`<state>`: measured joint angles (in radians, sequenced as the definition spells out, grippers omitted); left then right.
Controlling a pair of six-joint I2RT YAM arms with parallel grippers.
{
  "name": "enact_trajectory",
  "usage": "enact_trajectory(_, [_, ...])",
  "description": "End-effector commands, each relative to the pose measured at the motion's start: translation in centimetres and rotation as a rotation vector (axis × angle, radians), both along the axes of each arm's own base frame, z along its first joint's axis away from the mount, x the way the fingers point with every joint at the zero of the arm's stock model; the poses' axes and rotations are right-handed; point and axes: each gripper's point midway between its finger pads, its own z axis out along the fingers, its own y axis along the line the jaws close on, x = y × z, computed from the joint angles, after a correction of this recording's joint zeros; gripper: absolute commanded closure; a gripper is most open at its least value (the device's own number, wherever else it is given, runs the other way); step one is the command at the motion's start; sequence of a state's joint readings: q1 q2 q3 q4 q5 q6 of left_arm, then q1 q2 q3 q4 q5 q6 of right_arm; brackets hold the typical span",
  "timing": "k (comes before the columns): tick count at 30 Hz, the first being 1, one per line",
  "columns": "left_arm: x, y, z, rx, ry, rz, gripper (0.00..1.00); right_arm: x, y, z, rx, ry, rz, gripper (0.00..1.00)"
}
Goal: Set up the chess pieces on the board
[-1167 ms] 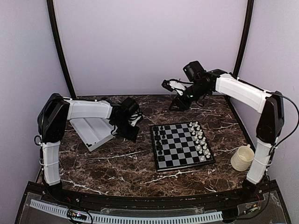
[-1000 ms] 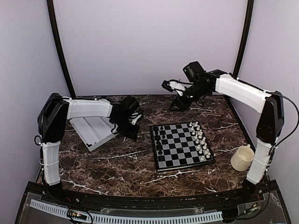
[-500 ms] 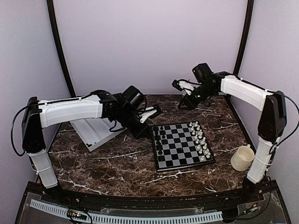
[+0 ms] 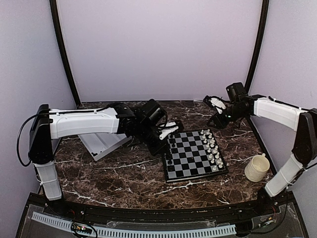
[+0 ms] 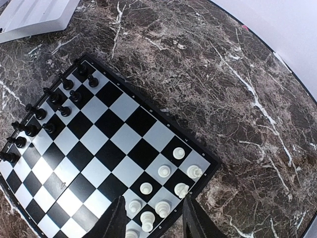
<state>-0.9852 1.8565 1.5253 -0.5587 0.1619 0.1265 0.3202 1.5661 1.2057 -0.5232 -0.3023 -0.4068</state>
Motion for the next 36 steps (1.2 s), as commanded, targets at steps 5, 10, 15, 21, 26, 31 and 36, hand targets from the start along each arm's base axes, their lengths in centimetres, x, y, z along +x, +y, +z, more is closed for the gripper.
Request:
enact_trajectory(5, [3.9, -4.4, -0.1, 0.027, -0.069, 0.058, 1.00, 0.9, 0.6, 2.8, 0.063, -0.118, 0.019, 0.60])
enact_trajectory(10, [5.0, -5.3, -2.0, 0.108, -0.046, 0.071, 1.00, 0.5, 0.6, 2.6, 0.064, -0.122, 0.030, 0.60])
enact_trajectory(15, [4.3, -5.2, -3.6, 0.156, 0.005, 0.047, 1.00, 0.3, 0.6, 2.6, 0.065, -0.125, 0.038, 0.60])
enact_trajectory(21, [4.5, -5.1, -4.7, 0.195, 0.017, 0.045, 0.99, 0.2, 0.7, 2.2, 0.066, -0.114, 0.043, 0.59])
enact_trajectory(26, [4.5, -5.1, -5.5, 0.210, 0.025, 0.042, 0.99, 0.3, 0.7, 2.1, 0.065, -0.112, 0.044, 0.59])
enact_trajectory(31, [4.6, -5.2, -6.2, 0.226, 0.025, 0.036, 0.98, 0.2, 0.7, 2.1, 0.063, -0.111, 0.045, 0.59])
enact_trajectory(36, [4.6, -5.4, -6.5, 0.227, 0.033, 0.031, 0.97, 0.2, 0.6, 1.9, 0.061, -0.109, 0.045, 0.59])
